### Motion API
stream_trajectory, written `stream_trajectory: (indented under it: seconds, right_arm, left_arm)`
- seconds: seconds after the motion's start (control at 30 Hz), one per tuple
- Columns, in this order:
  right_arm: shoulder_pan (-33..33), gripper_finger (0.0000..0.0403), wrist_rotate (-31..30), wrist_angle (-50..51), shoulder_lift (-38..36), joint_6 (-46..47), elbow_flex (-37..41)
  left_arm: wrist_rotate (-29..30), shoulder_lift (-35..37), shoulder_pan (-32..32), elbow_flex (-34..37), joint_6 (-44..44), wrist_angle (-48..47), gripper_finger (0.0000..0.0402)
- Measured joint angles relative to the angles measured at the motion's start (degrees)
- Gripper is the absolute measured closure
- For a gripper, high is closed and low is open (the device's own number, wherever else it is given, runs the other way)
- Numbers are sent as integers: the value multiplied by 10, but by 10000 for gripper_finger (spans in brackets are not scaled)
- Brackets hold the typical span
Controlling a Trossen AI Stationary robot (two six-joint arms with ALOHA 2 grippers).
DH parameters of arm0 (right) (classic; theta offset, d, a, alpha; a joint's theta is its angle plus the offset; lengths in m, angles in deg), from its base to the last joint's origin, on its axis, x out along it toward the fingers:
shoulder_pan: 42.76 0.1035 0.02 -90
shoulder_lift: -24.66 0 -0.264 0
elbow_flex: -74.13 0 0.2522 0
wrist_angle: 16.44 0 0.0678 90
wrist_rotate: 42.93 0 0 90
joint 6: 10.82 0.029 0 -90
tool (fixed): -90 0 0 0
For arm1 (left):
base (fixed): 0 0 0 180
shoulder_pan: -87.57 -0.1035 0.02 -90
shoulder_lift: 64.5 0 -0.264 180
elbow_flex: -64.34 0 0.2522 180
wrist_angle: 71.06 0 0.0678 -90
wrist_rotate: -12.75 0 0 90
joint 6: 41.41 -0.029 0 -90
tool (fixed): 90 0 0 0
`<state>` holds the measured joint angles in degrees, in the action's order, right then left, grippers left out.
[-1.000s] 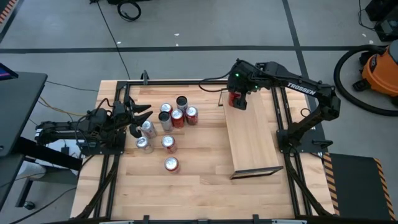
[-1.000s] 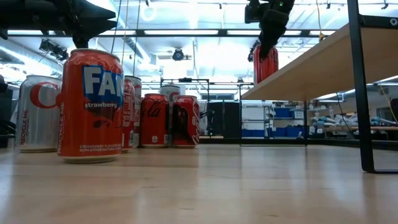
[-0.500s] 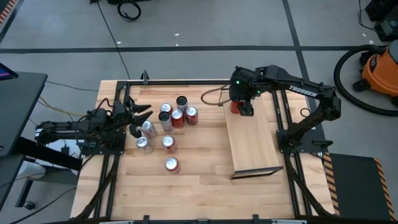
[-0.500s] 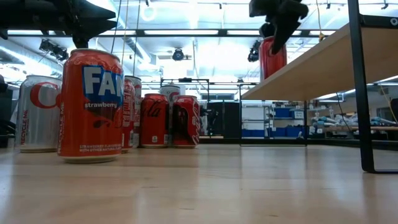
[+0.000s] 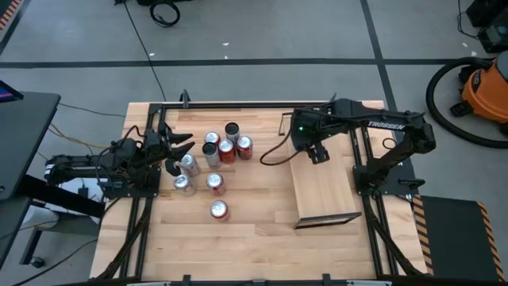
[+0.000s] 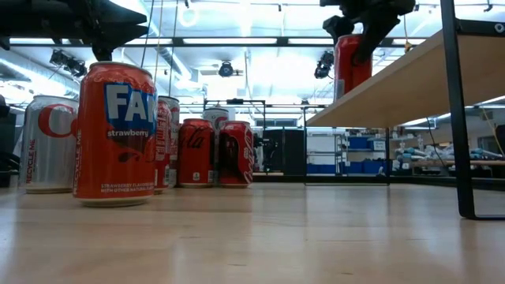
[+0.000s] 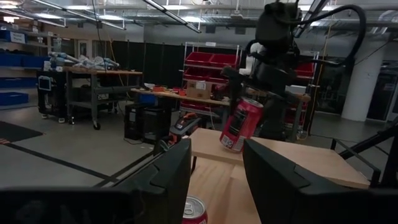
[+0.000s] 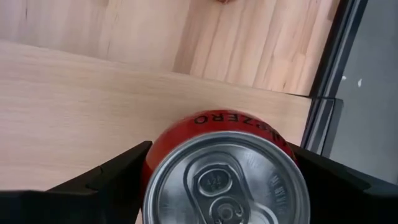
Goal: Place canned beverage on shelf
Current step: Put the right red black soda can on the shelf
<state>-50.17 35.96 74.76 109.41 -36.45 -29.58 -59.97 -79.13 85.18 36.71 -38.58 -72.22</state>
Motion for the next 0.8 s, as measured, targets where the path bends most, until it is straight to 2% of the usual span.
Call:
stream_trajectory:
  seconds: [0.27,0.4,0.53,0.8]
  right_arm:
    - [-52,56,15,-5,0,21,0]
    - [-78,35,35,-4,0,44,0]
    - [-86,7,37,-3,0,46,0]
    - [-85,4,16,-13,0,25,-8]
  left_arm:
    - [0,0,0,0,-1,0,246]
    - [0,0,0,0,-6,0,246]
    - [0,0,0,0,-7,0,246]
    - [0,0,0,0,-7,0,246]
